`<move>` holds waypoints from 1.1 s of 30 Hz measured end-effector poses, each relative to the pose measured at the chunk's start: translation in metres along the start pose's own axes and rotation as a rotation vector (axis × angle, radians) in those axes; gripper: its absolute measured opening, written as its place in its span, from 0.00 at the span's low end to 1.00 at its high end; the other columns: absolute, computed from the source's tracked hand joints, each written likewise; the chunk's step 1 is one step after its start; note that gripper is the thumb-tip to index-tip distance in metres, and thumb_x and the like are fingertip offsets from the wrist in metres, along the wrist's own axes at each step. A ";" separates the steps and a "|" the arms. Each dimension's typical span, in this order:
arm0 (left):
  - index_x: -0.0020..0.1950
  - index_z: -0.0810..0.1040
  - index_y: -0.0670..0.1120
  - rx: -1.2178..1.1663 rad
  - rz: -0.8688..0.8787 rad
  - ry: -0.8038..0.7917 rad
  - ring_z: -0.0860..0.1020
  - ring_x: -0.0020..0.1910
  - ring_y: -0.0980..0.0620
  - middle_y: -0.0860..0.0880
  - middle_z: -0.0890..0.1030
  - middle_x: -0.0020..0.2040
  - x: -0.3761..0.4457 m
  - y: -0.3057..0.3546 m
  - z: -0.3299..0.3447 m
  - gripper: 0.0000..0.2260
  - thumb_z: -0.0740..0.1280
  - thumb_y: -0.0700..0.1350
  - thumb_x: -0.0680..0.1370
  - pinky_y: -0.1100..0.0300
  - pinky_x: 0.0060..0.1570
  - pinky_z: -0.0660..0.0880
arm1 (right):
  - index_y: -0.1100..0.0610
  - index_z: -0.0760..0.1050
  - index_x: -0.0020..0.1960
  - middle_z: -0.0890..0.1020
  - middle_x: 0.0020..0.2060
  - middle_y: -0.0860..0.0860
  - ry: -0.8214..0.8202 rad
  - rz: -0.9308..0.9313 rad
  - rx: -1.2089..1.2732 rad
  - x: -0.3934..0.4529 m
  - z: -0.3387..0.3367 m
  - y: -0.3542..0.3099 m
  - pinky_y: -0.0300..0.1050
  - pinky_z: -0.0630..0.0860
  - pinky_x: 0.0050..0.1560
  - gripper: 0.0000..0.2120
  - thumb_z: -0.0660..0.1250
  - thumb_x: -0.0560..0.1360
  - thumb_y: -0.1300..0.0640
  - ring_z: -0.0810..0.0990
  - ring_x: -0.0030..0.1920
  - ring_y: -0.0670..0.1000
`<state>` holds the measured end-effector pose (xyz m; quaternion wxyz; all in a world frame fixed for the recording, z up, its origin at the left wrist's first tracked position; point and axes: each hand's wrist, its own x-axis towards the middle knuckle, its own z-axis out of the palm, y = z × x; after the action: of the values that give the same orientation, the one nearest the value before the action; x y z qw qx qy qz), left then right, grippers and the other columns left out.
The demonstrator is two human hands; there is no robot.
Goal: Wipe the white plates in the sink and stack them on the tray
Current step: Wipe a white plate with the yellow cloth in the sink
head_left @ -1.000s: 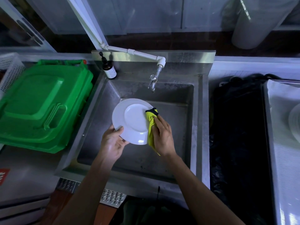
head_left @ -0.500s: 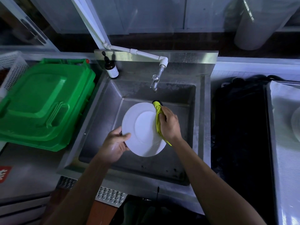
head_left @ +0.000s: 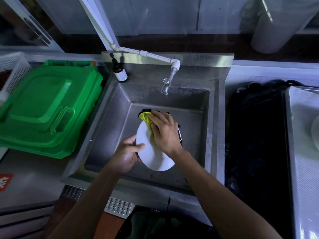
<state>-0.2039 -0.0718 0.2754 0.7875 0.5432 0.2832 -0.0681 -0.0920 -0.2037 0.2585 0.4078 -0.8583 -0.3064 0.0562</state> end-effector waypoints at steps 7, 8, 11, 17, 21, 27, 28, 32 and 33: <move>0.66 0.76 0.36 -0.065 0.047 -0.033 0.80 0.56 0.37 0.34 0.80 0.58 -0.001 0.002 0.003 0.21 0.68 0.35 0.73 0.43 0.53 0.78 | 0.48 0.78 0.68 0.74 0.72 0.46 -0.004 -0.139 0.029 -0.018 0.009 -0.019 0.62 0.67 0.66 0.21 0.56 0.79 0.52 0.68 0.73 0.57; 0.64 0.77 0.36 -0.075 0.052 -0.026 0.81 0.55 0.38 0.34 0.79 0.58 -0.001 0.003 0.003 0.20 0.68 0.36 0.73 0.44 0.51 0.79 | 0.49 0.78 0.68 0.74 0.72 0.46 -0.004 -0.169 0.041 -0.021 0.011 -0.019 0.61 0.67 0.67 0.22 0.56 0.78 0.52 0.68 0.73 0.57; 0.63 0.74 0.32 -0.073 0.042 -0.021 0.81 0.53 0.37 0.33 0.78 0.56 -0.001 0.005 0.000 0.18 0.67 0.36 0.73 0.45 0.49 0.81 | 0.49 0.76 0.70 0.71 0.74 0.46 -0.014 -0.228 0.073 -0.026 0.013 -0.013 0.60 0.65 0.68 0.20 0.58 0.80 0.54 0.64 0.76 0.56; 0.63 0.78 0.37 -0.044 0.042 -0.057 0.81 0.57 0.36 0.34 0.81 0.58 -0.001 0.012 -0.001 0.17 0.68 0.35 0.75 0.44 0.49 0.80 | 0.48 0.73 0.72 0.70 0.75 0.46 0.045 -0.301 -0.049 -0.018 0.008 -0.001 0.57 0.67 0.66 0.17 0.59 0.84 0.52 0.65 0.75 0.55; 0.66 0.77 0.37 -0.028 0.063 -0.049 0.81 0.57 0.35 0.33 0.81 0.60 0.001 0.017 -0.001 0.20 0.68 0.35 0.74 0.40 0.51 0.81 | 0.47 0.73 0.73 0.71 0.74 0.47 0.091 -0.241 -0.066 -0.003 0.005 0.001 0.57 0.67 0.66 0.18 0.56 0.84 0.51 0.67 0.73 0.56; 0.69 0.75 0.36 -0.023 0.079 -0.026 0.79 0.58 0.33 0.31 0.79 0.63 -0.004 0.020 0.004 0.24 0.68 0.35 0.71 0.42 0.52 0.79 | 0.48 0.72 0.73 0.74 0.71 0.47 0.084 0.022 0.053 0.024 -0.007 0.015 0.60 0.71 0.63 0.19 0.56 0.83 0.52 0.71 0.67 0.56; 0.69 0.75 0.36 -0.025 0.087 -0.017 0.79 0.59 0.33 0.31 0.78 0.64 -0.005 0.020 0.005 0.25 0.68 0.35 0.71 0.42 0.54 0.78 | 0.48 0.72 0.73 0.74 0.71 0.48 0.081 0.044 0.071 0.027 -0.007 0.017 0.60 0.71 0.64 0.19 0.56 0.83 0.51 0.71 0.67 0.56; 0.69 0.75 0.36 -0.062 0.121 0.007 0.79 0.60 0.33 0.31 0.78 0.65 -0.007 0.022 0.004 0.24 0.68 0.35 0.72 0.40 0.57 0.76 | 0.48 0.71 0.73 0.74 0.71 0.46 0.072 0.151 0.127 0.029 -0.003 0.023 0.60 0.69 0.68 0.19 0.56 0.84 0.52 0.71 0.67 0.56; 0.69 0.75 0.36 -0.078 0.128 0.009 0.79 0.60 0.34 0.32 0.78 0.65 -0.008 0.023 0.002 0.24 0.67 0.34 0.72 0.42 0.56 0.78 | 0.48 0.70 0.74 0.74 0.71 0.46 0.069 0.172 0.132 0.027 -0.001 0.024 0.59 0.68 0.68 0.19 0.56 0.84 0.52 0.71 0.67 0.57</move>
<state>-0.1999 -0.0659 0.2987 0.8097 0.5292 0.2537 -0.0040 -0.0578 -0.2003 0.2456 0.4676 -0.8540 -0.2129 0.0818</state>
